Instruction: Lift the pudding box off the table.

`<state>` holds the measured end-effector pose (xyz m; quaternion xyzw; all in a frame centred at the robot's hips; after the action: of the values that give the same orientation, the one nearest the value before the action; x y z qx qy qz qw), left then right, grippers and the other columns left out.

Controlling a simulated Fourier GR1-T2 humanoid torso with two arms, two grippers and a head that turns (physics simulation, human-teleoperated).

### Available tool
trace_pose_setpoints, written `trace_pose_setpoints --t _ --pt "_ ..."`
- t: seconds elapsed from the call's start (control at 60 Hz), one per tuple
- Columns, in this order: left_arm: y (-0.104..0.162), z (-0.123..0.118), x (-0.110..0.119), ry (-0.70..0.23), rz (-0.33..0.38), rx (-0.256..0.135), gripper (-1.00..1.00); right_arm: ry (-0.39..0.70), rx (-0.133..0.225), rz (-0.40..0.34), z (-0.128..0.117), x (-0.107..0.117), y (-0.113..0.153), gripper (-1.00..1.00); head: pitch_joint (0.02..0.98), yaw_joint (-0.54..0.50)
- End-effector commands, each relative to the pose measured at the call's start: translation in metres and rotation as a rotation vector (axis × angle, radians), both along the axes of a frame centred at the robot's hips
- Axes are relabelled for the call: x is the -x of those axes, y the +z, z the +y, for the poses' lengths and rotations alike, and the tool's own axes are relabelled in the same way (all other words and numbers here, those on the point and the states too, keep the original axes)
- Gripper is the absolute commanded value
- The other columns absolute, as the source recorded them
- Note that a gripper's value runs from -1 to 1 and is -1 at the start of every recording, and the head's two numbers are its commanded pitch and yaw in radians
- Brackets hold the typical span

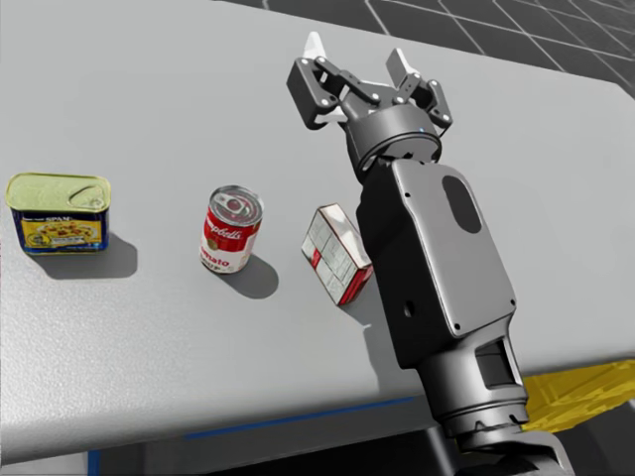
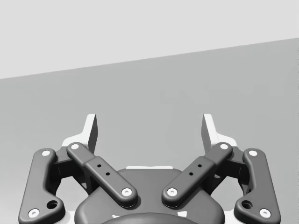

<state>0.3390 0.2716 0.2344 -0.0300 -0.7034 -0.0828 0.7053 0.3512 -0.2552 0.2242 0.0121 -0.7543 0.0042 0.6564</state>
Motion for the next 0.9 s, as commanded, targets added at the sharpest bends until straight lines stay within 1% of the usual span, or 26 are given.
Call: trace_pose_setpoints --t 0.017,0.1,0.133,0.183,0.2,0.217,0.233,0.3,0.317,0.333,0.35,0.4,0.417,0.433,0.467,0.517,0.533,0.617,0.65,0.717,0.75,0.783,0.8,0.817,0.867,0.9 --pt "-0.001 -0.002 -0.001 -0.008 0.002 -0.003 -1.0 0.001 -0.001 -0.011 -0.001 0.001 0.003 -1.0 0.904 -0.44" --pt "-0.002 -0.002 -0.001 -0.008 0.004 -0.006 -1.0 0.017 0.003 -0.011 0.001 0.005 0.006 -1.0 0.898 -0.44" --pt "-0.002 -0.003 0.0 -0.008 0.005 -0.005 -1.0 0.016 0.014 -0.014 0.002 0.007 0.007 -1.0 0.896 -0.44" --pt "-0.002 -0.003 0.0 -0.006 0.006 -0.006 -1.0 0.025 0.009 -0.014 0.004 0.011 0.008 -1.0 0.894 -0.44" --pt "-0.003 -0.003 0.0 -0.006 0.007 -0.004 -1.0 0.044 -0.004 -0.003 0.005 0.014 0.01 -1.0 0.893 -0.44" --pt "-0.003 -0.003 0.0 -0.005 0.009 -0.003 -1.0 0.033 0.012 0.003 0.006 0.017 0.012 -1.0 0.89 -0.44" --pt "-0.003 -0.003 -0.001 -0.005 0.011 -0.002 -1.0 0.032 0.01 0.013 0.005 0.02 0.014 -1.0 0.889 -0.43" --pt "-0.004 -0.004 0.0 -0.006 0.015 -0.002 -1.0 0.056 -0.043 0.016 0.003 0.034 0.021 -1.0 0.887 -0.43" --pt "-0.004 -0.004 0.0 -0.006 0.015 -0.002 -1.0 0.062 -0.038 0.015 0.003 0.037 0.022 -1.0 0.886 -0.43" --pt "-0.004 -0.005 0.0 -0.006 0.015 -0.002 -1.0 0.055 -0.023 0.017 0.003 0.04 0.023 -1.0 0.885 -0.43" --pt "-0.005 -0.005 0.0 -0.007 0.015 -0.004 -1.0 0.049 -0.012 0.036 0.0 0.049 0.024 -1.0 0.883 -0.44" --pt "-0.005 -0.005 0.001 -0.008 0.016 -0.004 -1.0 0.052 -0.009 0.031 -0.002 0.058 0.025 -1.0 0.881 -0.44" --pt "-0.005 -0.005 0.0 -0.008 0.016 -0.003 -1.0 0.076 -0.006 0.04 -0.002 0.061 0.024 -1.0 0.881 -0.44" --pt "-0.005 -0.006 0.0 -0.009 0.016 -0.003 -1.0 0.081 0.006 0.05 -0.004 0.071 0.023 -1.0 0.879 -0.44" --pt "-0.005 -0.006 0.0 -0.01 0.017 -0.004 -1.0 0.087 -0.001 0.059 -0.005 0.077 0.022 -1.0 0.878 -0.45" --pt "-0.006 -0.006 0.0 -0.01 0.019 -0.004 -1.0 0.109 -0.004 0.075 -0.006 0.089 0.018 -1.0 0.876 -0.45" --pt "-0.006 -0.007 0.0 -0.01 0.02 -0.006 -1.0 0.115 -0.005 0.087 -0.006 0.098 0.014 -1.0 0.874 -0.45" --pt "-0.007 -0.008 0.001 -0.014 0.023 -0.007 -1.0 0.133 0.02 0.094 -0.006 0.114 0.002 -1.0 0.87 -0.46" --pt "-0.007 -0.009 0.001 -0.015 0.024 -0.008 -1.0 0.146 0.012 0.114 -0.007 0.121 -0.002 -1.0 0.869 -0.46" --pt "-0.008 -0.011 0.001 -0.017 0.025 -0.01 -1.0 0.136 0.031 0.12 -0.008 0.132 -0.01 -1.0 0.869 -0.46" --pt "-0.008 -0.011 0.001 -0.018 0.025 -0.012 -1.0 0.137 0.019 0.131 -0.009 0.14 -0.015 -1.0 0.868 -0.46" --pt "-0.008 -0.011 0.001 -0.018 0.025 -0.012 -1.0 0.129 0.028 0.133 -0.009 0.144 -0.019 -1.0 0.867 -0.46" --pt "-0.009 -0.012 0.001 -0.018 0.026 -0.012 -1.0 0.12 0.042 0.133 -0.01 0.148 -0.022 -1.0 0.867 -0.46" --pt "-0.009 -0.012 0.001 -0.018 0.026 -0.012 -1.0 0.119 0.04 0.138 -0.01 0.149 -0.024 -1.0 0.867 -0.46" --pt "-0.009 -0.012 0.001 -0.017 0.026 -0.012 -1.0 0.114 0.002 0.179 -0.011 0.159 -0.033 -1.0 0.865 -0.46" --pt "-0.009 -0.013 0.001 -0.018 0.026 -0.012 -1.0 0.104 0.009 0.187 -0.011 0.162 -0.037 -1.0 0.864 -0.45"
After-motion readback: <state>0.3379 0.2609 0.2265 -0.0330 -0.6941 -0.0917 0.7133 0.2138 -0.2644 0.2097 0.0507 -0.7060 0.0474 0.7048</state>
